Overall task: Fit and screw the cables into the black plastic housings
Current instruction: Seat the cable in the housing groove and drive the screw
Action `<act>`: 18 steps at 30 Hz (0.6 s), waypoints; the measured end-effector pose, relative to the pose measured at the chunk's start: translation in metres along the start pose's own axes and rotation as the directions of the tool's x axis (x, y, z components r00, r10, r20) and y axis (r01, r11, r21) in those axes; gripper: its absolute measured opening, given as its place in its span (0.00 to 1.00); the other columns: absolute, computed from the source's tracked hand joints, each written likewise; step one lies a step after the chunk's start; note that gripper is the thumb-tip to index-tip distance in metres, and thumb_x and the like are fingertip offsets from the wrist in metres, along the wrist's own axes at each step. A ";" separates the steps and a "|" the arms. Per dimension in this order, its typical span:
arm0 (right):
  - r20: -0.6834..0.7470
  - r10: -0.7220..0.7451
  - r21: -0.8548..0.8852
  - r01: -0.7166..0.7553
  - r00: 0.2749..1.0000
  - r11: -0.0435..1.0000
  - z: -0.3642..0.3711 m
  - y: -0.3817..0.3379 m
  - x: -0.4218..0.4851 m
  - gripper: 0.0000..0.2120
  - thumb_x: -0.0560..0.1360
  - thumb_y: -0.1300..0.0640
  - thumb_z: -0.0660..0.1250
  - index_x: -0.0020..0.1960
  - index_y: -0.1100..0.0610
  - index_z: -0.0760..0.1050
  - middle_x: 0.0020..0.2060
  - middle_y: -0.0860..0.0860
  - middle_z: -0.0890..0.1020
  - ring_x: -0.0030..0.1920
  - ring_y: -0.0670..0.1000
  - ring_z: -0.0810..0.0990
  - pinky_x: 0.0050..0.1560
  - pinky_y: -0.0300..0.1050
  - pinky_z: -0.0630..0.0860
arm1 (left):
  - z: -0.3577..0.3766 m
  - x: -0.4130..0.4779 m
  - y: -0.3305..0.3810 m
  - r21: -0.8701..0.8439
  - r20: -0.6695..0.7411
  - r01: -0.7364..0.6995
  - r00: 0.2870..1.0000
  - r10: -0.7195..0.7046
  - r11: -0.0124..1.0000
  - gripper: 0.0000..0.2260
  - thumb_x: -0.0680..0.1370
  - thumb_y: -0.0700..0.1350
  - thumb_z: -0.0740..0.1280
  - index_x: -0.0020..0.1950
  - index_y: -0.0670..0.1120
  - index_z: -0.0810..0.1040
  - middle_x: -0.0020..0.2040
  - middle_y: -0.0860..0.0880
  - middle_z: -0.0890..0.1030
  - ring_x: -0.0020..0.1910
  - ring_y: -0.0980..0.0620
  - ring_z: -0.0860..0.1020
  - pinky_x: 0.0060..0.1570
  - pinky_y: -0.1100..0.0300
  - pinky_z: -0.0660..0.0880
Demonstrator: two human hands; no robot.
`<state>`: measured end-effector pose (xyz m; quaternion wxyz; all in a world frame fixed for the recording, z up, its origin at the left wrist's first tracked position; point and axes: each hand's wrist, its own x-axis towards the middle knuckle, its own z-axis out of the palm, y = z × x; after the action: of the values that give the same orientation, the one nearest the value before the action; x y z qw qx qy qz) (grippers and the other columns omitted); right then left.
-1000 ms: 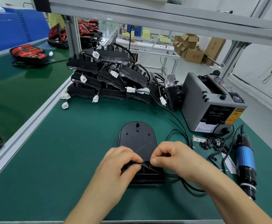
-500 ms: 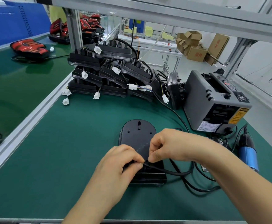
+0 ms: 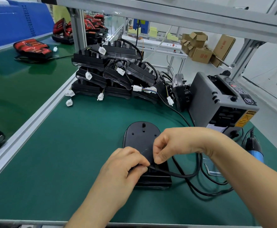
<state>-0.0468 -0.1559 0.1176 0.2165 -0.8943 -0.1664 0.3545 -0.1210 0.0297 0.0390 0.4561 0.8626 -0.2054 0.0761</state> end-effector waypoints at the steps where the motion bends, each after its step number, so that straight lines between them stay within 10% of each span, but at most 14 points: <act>1: -0.002 -0.009 0.010 0.009 1.000 1.000 0.001 0.001 -0.001 0.04 0.71 0.52 0.72 0.38 0.47 0.79 0.33 0.38 0.81 0.36 0.34 0.76 0.47 0.34 0.69 | 0.000 0.000 0.000 -0.001 -0.002 -0.003 1.000 0.003 1.000 0.07 0.74 0.42 0.71 0.44 0.55 0.81 0.46 0.61 0.76 0.51 0.57 0.73 0.50 0.65 0.68; 18: -0.071 0.061 -0.204 -0.075 0.996 0.976 0.006 -0.011 0.002 0.07 0.70 0.46 0.72 0.38 0.46 0.76 0.35 0.40 0.78 0.40 0.41 0.75 0.41 0.39 0.69 | 0.006 0.001 0.005 -0.003 -0.021 0.039 0.999 -0.039 0.999 0.05 0.71 0.50 0.71 0.41 0.56 0.75 0.48 0.62 0.74 0.51 0.59 0.72 0.47 0.68 0.67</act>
<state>-0.0509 -0.1443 0.1181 0.1156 -0.9281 -0.1645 0.3135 -0.1228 0.0222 0.0395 0.4606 0.8650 -0.1840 0.0762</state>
